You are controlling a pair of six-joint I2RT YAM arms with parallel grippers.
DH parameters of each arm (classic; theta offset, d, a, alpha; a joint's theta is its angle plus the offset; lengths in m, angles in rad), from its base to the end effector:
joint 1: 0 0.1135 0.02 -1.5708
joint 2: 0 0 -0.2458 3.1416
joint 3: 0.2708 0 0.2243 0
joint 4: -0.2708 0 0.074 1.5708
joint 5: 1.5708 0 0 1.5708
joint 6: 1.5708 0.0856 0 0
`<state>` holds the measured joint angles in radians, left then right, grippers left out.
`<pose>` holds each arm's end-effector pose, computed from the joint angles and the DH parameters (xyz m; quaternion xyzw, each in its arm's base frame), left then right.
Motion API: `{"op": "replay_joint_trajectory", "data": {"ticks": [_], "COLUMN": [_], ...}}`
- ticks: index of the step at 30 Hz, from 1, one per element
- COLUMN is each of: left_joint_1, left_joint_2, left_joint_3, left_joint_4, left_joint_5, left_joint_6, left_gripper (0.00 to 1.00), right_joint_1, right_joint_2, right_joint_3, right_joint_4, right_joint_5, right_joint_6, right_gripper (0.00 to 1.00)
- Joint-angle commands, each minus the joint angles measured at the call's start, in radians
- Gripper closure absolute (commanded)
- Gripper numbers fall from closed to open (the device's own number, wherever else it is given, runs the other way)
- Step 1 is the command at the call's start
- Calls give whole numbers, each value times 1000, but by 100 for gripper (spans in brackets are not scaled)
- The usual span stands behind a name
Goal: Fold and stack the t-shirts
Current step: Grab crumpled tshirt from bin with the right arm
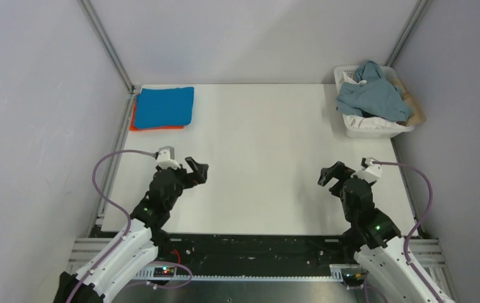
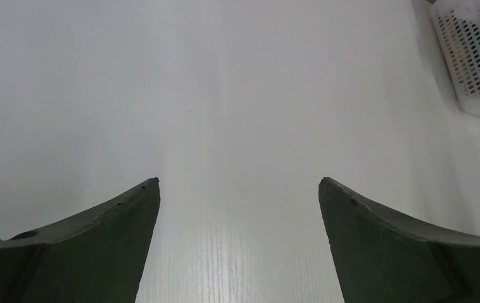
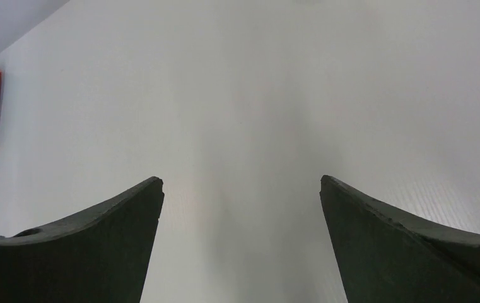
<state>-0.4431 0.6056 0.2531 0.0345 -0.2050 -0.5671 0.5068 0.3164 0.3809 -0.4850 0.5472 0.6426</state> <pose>0.1804 -0.0663 0.1858 -0.1098 0.8006 -0.2096 0.5504 0.1375 0.0254 0.2037 0.2015 0.7961 0.0944 0.5628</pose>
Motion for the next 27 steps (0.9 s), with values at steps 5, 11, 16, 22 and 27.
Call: {"op": "replay_joint_trajectory", "data": {"ticks": [5,11,16,22,27], "left_joint_1": [-4,-4,-3,-4,-4], "left_joint_2": [-13,3,14,31,42], "left_joint_3": [44,73,76,71,68], "left_joint_4": [34,35,39,43,44], "left_joint_5": [8,6,-21,-22,-26], "left_joint_6": [21,30,31,26,29], "left_gripper": [0,0,0,0,0], "right_joint_1": [-5,-221,-500,-667,-709], "right_joint_2": [199,488,852,1263,1634], "right_joint_3": [144,394,674,967,1422], "right_joint_4": [217,215,139,218,11], "right_joint_5": [16,-219,-409,-336,-377], "right_joint_6": [-156,-178,-223,-197,-257], "right_gripper": [1,1,1,0,3]}}
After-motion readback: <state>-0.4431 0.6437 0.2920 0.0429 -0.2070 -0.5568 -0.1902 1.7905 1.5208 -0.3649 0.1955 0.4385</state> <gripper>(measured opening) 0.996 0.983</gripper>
